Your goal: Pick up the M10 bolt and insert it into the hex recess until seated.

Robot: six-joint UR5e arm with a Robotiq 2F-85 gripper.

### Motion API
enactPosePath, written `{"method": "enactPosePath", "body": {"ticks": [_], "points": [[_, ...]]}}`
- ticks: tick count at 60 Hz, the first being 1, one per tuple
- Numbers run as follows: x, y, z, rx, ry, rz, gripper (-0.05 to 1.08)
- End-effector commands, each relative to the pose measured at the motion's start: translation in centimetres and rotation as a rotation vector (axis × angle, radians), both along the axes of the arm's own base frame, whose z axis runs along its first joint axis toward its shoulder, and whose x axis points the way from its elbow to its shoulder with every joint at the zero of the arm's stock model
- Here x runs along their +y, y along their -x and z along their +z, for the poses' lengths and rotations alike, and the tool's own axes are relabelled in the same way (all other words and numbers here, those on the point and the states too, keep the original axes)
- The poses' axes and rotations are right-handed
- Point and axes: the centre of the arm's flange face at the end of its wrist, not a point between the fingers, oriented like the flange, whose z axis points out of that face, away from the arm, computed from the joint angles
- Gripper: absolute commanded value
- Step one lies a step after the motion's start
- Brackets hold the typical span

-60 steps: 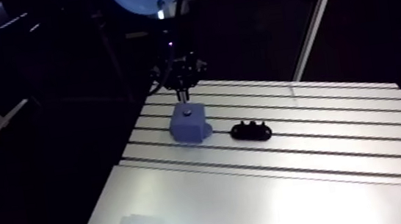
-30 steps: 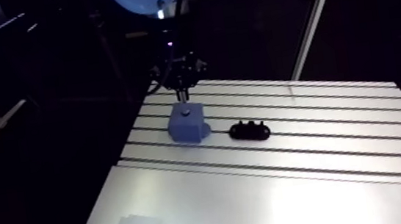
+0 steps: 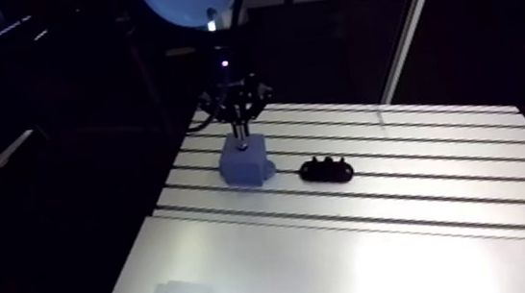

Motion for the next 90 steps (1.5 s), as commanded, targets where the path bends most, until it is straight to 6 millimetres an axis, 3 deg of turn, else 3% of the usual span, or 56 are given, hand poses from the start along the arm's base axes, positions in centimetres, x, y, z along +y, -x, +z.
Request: {"method": "enactPosePath", "body": {"ticks": [1,90], "points": [[-0.03,-0.17,-0.29,-0.006,0.003,0.003,1.08],[-0.19,-0.13,-1.22,-0.007,0.009,0.007,1.08]]}}
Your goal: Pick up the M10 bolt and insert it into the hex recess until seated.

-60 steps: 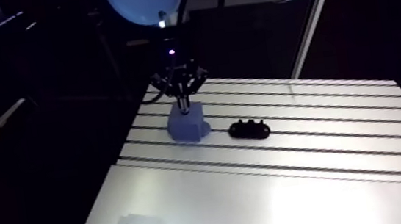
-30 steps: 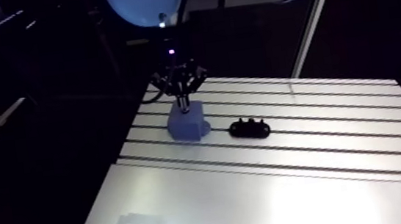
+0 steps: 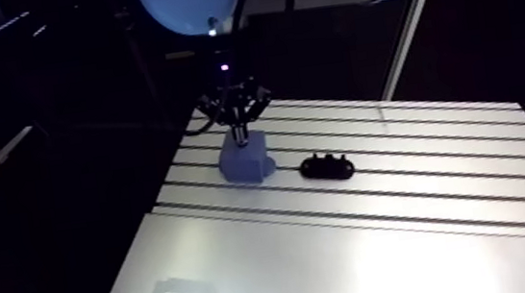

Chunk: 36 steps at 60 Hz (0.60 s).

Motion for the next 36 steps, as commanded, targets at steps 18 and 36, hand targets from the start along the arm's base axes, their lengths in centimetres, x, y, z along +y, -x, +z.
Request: {"method": "enactPosePath", "body": {"ticks": [18,36], "points": [[-0.03,0.05,-0.44,-0.008,0.000,0.000,1.08],[-0.03,0.10,-0.37,-0.006,0.000,0.000,1.08]]}}
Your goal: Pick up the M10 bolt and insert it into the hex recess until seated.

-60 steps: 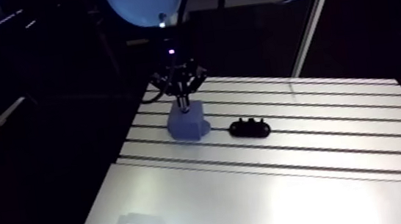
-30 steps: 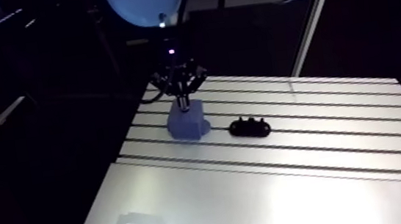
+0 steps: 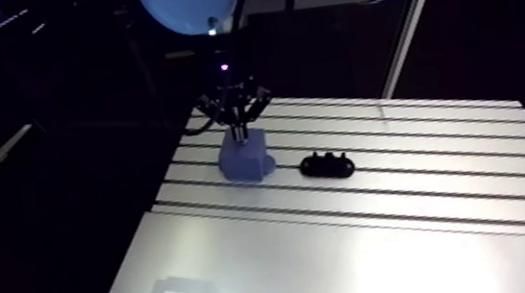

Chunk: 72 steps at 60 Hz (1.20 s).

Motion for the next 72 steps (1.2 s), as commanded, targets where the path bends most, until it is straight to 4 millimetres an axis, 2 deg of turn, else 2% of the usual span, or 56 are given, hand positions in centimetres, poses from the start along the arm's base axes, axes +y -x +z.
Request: {"method": "enactPosePath", "body": {"ticks": [1,72], "points": [[-0.01,0.02,-0.01,0.000,0.000,0.000,1.08],[-0.01,0.13,-0.38,-0.006,-0.002,0.003,1.08]]}}
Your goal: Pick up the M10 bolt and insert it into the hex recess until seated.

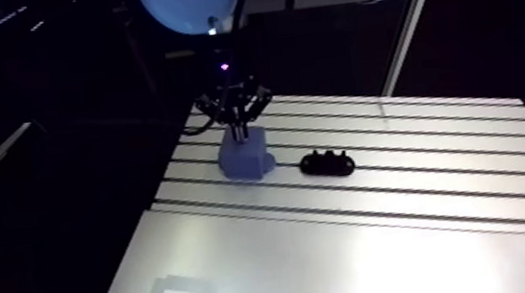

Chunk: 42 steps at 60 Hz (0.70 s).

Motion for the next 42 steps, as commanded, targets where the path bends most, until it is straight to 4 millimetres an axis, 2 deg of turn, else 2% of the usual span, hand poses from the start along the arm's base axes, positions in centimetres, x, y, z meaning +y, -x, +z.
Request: {"method": "enactPosePath", "body": {"ticks": [1,29,42], "points": [[0.00,0.04,0.04,0.001,0.000,0.001,1.08],[0.00,0.03,-0.37,-0.007,-0.001,0.001,1.08],[0.00,0.39,0.17,0.002,0.004,0.000,1.08]]}}
